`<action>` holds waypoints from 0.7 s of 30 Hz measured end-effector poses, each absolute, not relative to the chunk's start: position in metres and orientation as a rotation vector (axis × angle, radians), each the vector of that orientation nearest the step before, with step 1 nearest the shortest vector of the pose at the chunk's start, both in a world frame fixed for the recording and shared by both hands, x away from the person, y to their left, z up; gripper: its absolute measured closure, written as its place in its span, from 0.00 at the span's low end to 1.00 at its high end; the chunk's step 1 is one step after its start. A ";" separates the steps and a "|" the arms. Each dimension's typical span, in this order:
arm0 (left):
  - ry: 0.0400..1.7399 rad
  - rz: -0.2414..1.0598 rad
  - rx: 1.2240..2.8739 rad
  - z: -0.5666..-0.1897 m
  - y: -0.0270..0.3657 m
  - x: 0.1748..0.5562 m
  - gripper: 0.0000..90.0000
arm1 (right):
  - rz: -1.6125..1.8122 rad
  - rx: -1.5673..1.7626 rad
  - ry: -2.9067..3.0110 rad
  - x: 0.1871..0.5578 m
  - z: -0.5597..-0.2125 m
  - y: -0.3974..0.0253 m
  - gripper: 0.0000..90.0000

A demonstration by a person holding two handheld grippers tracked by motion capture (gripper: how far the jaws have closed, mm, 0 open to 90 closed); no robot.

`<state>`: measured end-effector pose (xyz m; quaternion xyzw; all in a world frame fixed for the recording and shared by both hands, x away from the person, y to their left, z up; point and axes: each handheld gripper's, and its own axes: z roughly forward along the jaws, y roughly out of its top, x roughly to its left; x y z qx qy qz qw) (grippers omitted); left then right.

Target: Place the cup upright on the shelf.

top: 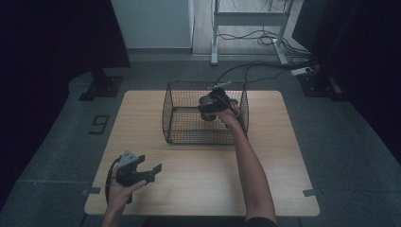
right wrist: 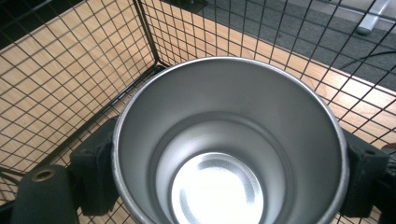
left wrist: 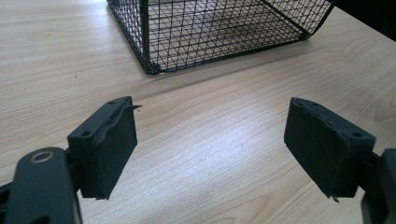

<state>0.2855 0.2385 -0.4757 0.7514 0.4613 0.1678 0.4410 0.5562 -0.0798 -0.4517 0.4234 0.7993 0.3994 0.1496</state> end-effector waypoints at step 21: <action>1.145 0.419 1.861 -0.475 0.240 0.285 0.19 | 1.064 1.267 2.330 0.569 -0.471 -0.076 0.16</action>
